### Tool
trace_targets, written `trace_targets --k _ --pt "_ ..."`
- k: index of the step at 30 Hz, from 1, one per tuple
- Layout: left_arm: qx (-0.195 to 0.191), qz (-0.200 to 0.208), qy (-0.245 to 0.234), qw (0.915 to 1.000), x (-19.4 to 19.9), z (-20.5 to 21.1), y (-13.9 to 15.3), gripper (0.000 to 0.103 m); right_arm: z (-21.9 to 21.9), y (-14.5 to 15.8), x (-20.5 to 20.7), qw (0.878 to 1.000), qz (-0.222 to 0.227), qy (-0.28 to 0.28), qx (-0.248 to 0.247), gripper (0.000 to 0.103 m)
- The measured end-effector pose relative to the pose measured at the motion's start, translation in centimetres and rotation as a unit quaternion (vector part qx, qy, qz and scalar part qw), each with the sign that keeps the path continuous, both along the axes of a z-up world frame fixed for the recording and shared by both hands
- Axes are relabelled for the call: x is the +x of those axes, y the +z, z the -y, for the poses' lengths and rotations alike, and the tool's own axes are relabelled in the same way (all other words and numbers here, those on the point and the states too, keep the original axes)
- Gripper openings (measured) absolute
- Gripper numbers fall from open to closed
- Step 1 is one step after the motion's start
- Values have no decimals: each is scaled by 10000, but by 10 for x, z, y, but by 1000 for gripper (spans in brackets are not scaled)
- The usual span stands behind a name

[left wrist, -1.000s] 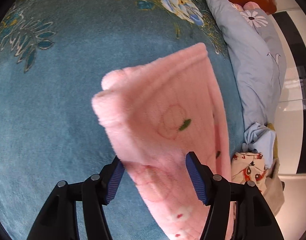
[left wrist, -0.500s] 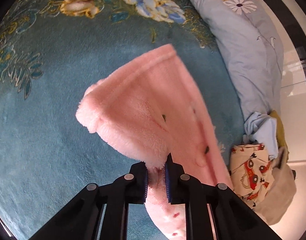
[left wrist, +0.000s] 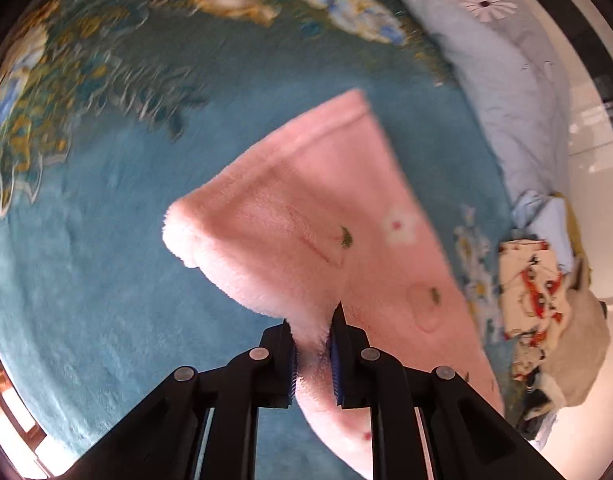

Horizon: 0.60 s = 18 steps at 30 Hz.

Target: Fold clothes

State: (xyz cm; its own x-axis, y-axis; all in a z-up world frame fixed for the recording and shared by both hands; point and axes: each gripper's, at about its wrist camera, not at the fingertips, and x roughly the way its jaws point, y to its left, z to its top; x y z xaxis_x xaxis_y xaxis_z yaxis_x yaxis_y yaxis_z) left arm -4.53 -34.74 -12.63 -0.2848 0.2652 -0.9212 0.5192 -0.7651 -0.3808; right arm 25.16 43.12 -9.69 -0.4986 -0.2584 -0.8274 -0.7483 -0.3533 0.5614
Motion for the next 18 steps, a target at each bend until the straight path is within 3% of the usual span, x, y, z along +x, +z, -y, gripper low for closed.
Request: trace_targets --k 1,4,8,10,12,14,15,16,18 --pt "143 -58 183 9997 7 6 -5 14 2 -11 6 9999 36 -86 -119 14" --pt "499 -238 618 9966 21 18 -9 14 2 -3 0 9999 14 162 -44 16" --pt "327 -334 613 9970 17 12 2 14 4 6 -8 9982 30 582 140 22" --pt "297 -295 605 9973 15 11 2 14 6 -1 -1 9987 -22 500 -43 38" --pt "321 -230 631 9972 14 13 -2 14 9 -4 10 9989 -87 371 -259 41" --pt "415 -140 751 9962 17 16 -10 15 14 -4 19 9983 -97 369 -440 53" --pt "478 -118 832 9953 20 17 -13 19 16 -3 23 9979 -80 400 -504 68" --pt "536 -97 915 9943 23 18 -15 20 16 -3 28 9978 -51 422 -500 74" --pt "642 -91 986 9930 29 20 -13 25 13 -4 37 9986 -15 316 -413 75"
